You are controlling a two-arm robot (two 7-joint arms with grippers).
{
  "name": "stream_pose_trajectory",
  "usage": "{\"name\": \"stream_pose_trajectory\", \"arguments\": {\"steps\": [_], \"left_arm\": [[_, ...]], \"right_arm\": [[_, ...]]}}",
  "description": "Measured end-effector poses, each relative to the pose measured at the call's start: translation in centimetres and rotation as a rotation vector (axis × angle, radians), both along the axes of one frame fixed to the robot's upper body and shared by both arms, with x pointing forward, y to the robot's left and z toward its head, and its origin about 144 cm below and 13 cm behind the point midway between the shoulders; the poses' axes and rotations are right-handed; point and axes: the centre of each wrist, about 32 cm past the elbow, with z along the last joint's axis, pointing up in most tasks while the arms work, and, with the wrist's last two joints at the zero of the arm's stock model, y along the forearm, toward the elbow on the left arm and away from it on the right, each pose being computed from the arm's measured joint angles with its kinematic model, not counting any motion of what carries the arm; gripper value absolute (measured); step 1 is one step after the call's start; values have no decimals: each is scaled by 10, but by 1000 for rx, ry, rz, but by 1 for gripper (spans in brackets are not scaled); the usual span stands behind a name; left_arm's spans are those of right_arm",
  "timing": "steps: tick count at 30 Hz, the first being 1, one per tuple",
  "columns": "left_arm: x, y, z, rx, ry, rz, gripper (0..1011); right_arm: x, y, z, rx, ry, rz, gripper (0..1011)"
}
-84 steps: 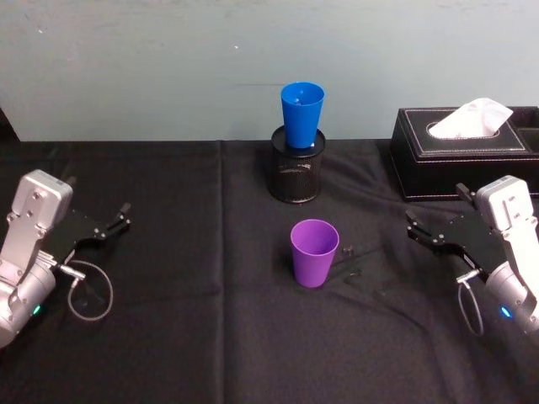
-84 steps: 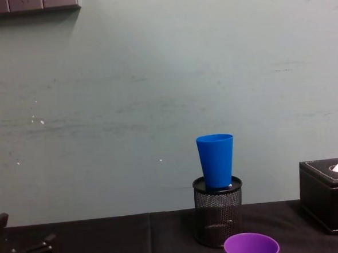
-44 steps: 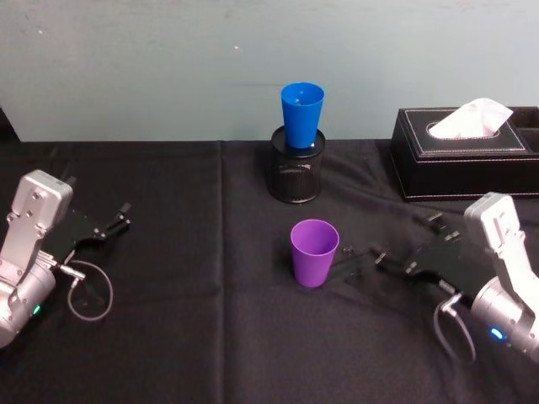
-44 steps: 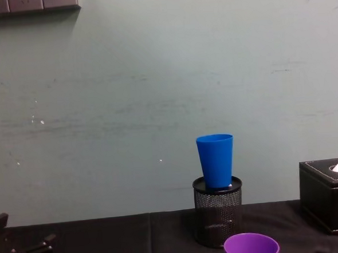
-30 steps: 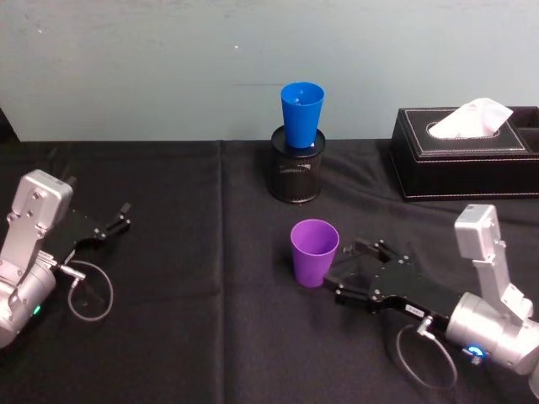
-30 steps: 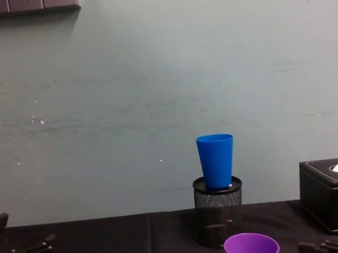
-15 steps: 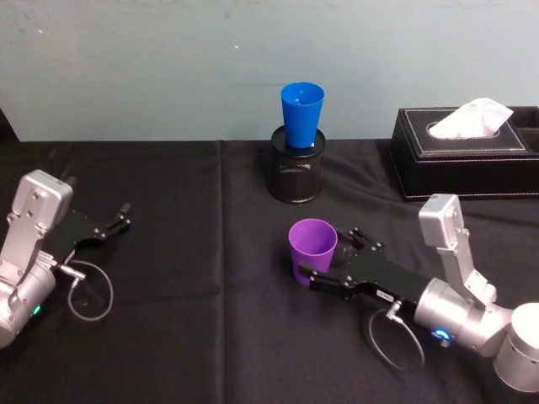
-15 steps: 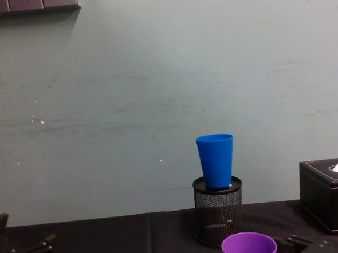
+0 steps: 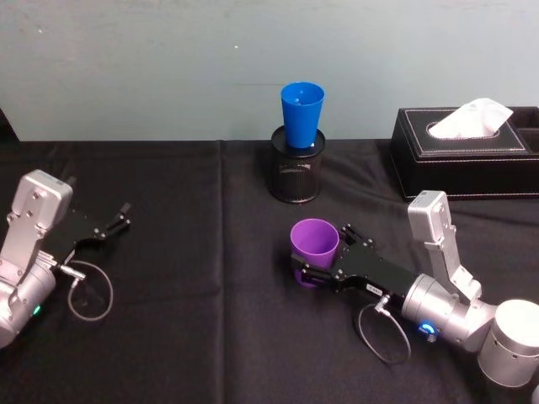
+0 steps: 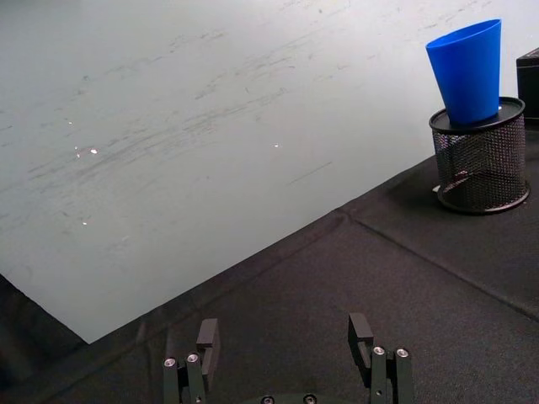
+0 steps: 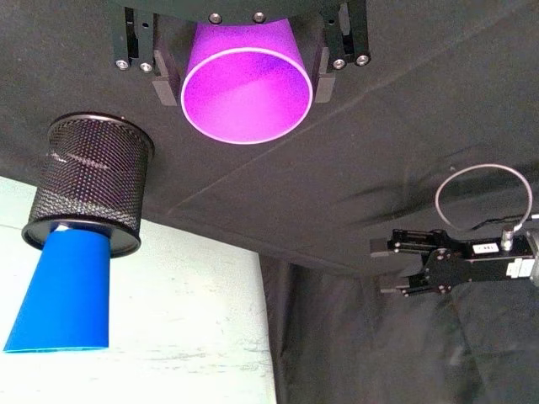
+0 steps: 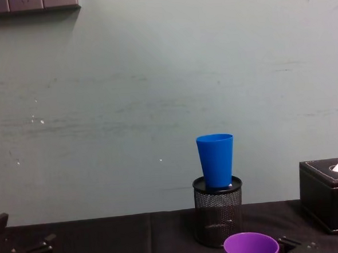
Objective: Pick up one cup with a gripper and tap it against the other cup.
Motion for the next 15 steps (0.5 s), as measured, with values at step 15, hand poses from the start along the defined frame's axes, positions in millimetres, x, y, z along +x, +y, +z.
{"name": "stream_pose_trajectory", "arguments": {"steps": [15], "left_arm": [[0,0,0,0,0,0,1000]], "right_arm": [[2,4,-3,10,2,-7,792]]}}
